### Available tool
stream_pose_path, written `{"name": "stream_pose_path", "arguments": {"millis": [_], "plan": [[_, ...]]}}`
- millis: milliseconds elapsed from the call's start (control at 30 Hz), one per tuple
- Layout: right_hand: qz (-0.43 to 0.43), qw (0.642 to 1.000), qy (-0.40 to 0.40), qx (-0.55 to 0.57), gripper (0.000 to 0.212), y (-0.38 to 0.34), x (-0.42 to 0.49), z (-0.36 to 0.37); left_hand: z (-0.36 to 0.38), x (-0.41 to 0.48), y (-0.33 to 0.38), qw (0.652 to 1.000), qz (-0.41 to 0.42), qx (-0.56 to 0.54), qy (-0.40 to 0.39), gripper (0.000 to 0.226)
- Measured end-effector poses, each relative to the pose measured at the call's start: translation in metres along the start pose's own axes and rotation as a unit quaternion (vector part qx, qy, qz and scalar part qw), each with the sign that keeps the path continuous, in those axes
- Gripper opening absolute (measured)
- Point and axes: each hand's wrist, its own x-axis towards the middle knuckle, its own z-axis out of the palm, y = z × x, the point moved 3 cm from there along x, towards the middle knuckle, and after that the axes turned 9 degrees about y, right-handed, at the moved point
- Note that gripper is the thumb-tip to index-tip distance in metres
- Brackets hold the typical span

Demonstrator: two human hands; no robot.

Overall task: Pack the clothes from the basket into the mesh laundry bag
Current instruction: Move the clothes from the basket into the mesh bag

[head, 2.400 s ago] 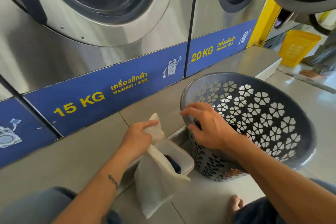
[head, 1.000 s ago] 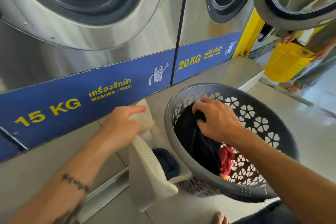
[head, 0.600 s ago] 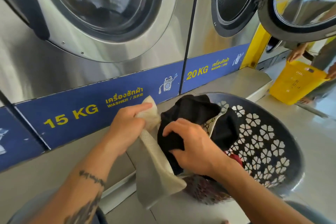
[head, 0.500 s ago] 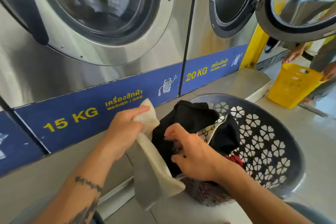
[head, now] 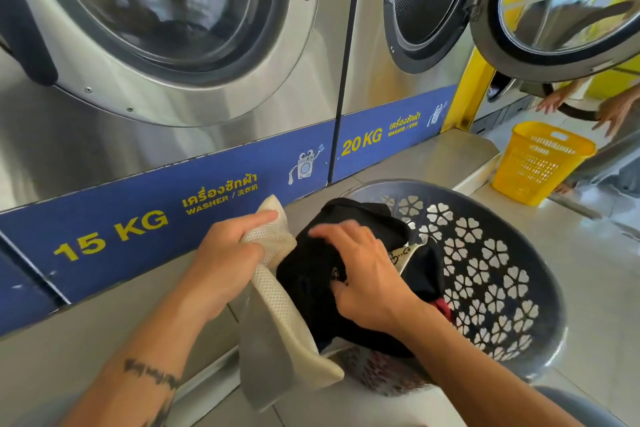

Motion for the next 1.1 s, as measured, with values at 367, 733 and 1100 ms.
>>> {"name": "stream_pose_path", "arguments": {"millis": [367, 733, 1100], "plan": [[0.087, 0.995, -0.015, -0.039, 0.052, 0.026, 0.004, 0.01, 0.0, -0.007, 0.005, 1.0, 0.001, 0.024, 0.007, 0.067], [-0.082, 0.972, 0.01, -0.221, 0.056, -0.039, 0.002, 0.032, -0.016, 0.001, 0.008, 0.998, -0.027, -0.057, 0.016, 0.064], [-0.019, 0.996, 0.002, -0.093, 0.083, 0.008, 0.01, -0.018, -0.015, 0.008, -0.005, 0.998, -0.033, -0.044, 0.02, 0.064]]}}
